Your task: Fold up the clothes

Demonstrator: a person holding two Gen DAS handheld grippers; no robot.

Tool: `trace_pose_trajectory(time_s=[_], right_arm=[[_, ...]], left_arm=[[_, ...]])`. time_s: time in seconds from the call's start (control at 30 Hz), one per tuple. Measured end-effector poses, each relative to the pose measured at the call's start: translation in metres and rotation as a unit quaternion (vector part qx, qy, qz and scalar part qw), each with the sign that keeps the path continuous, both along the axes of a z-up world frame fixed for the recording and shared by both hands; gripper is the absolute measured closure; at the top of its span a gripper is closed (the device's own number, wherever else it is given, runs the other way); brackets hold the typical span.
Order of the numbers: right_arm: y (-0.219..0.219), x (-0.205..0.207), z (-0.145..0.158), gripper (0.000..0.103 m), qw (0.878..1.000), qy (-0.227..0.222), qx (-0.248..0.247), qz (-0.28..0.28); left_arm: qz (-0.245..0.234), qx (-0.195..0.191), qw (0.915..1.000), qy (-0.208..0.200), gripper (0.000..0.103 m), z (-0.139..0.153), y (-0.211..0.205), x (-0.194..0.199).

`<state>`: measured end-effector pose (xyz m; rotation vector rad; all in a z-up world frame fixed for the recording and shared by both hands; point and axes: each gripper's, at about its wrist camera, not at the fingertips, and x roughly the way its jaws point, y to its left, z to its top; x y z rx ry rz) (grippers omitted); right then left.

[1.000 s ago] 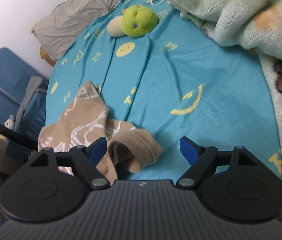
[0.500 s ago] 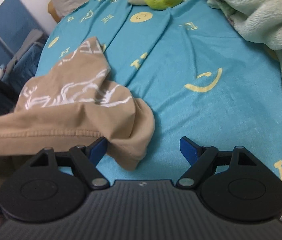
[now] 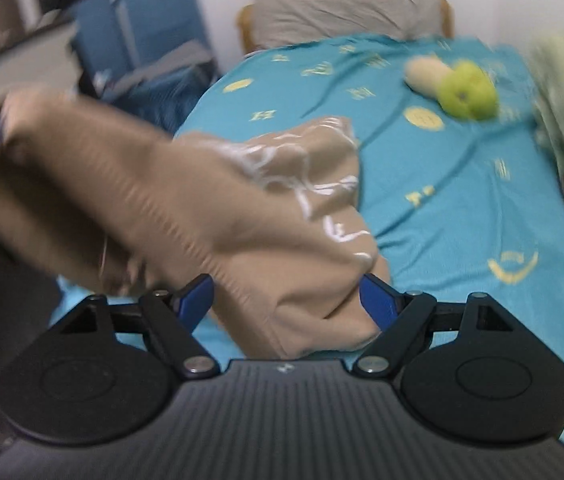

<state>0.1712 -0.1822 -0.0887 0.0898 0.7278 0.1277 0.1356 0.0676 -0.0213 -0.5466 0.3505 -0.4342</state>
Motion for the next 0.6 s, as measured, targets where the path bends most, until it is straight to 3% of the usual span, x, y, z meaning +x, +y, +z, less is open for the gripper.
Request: trace_pose_trajectory(time_s=[0.27,0.4,0.5,0.6], right_arm=[[0.024,-0.007,0.009,0.021,0.998,-0.039,0.005,0.042],[0.012,0.006,0.0,0.021,0.999,-0.025,0.005,-0.028],[-0.018,0.006,0.0,0.021,0.993,-0.02,0.058,-0.098],[-0.049,-0.005,0.006,0.021,0.977,-0.031,0.131,-0.163]], left_arm=[[0.007,0.015,0.9999,-0.001,0.095,0.0,-0.004,-0.002],[0.02,0.016,0.9997,-0.001,0.095,0.0,-0.005,-0.003],[0.029,0.015,0.9995,0.004,0.095,0.0,-0.003,-0.004],[0.026,0.006,0.9996,0.007,0.095,-0.001,-0.002,-0.005]])
